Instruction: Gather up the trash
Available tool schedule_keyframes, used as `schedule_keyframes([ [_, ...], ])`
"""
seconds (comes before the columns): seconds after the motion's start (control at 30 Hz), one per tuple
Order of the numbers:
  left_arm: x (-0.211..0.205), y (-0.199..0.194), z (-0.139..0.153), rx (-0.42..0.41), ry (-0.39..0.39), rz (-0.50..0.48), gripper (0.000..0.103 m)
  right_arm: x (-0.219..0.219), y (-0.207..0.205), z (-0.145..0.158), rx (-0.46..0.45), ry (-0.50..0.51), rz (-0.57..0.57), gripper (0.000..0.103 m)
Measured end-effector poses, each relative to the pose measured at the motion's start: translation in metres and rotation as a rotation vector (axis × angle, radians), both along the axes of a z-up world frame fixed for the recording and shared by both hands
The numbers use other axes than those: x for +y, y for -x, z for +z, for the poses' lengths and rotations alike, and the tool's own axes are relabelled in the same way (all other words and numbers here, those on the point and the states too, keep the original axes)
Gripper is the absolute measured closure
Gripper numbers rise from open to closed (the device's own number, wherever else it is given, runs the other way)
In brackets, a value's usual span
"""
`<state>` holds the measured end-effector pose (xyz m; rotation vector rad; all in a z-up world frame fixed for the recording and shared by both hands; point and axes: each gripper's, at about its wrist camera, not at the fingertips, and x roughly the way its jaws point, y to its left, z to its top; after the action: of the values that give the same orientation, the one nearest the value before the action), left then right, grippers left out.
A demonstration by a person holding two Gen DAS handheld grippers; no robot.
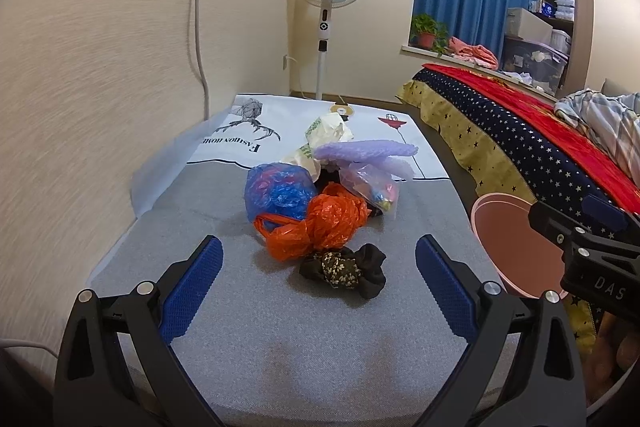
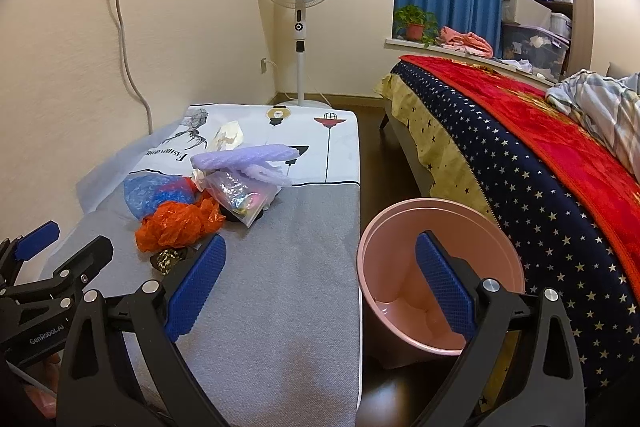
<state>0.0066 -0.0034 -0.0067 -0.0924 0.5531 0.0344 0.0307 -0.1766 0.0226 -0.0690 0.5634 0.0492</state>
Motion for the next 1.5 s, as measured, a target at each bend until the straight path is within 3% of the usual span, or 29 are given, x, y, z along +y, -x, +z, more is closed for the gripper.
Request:
schedule_keyframes([
  [0.53,0.001,0.0,0.0,0.001,0.004,0.001,0.009,-0.005,-0.002,-0.001,0.022,-0.043,0.007,0.015],
  [0.7,0.007,-0.003,0.001,0.0,0.018,0.023,0.016,-0.011,-0.009,-0.004,0.052,-0.113,0.022,0.032],
  [0.87,0.012,-0.015,-0.002,0.013,0.03,0.037,0.034,-0.009,-0.022,-0.008,0.074,-0.188,0.064,0.056],
  [1.07,0.021,-0.037,-0.004,0.02,0.031,0.068,0.047,-0.002,-0.047,-0.015,0.082,-0.251,0.089,0.058],
  [1.5,0.049,-0.094,-0.02,0.053,0.036,0.183,0.047,0.013,-0.122,-0.06,0.207,-0.375,0.111,0.057],
])
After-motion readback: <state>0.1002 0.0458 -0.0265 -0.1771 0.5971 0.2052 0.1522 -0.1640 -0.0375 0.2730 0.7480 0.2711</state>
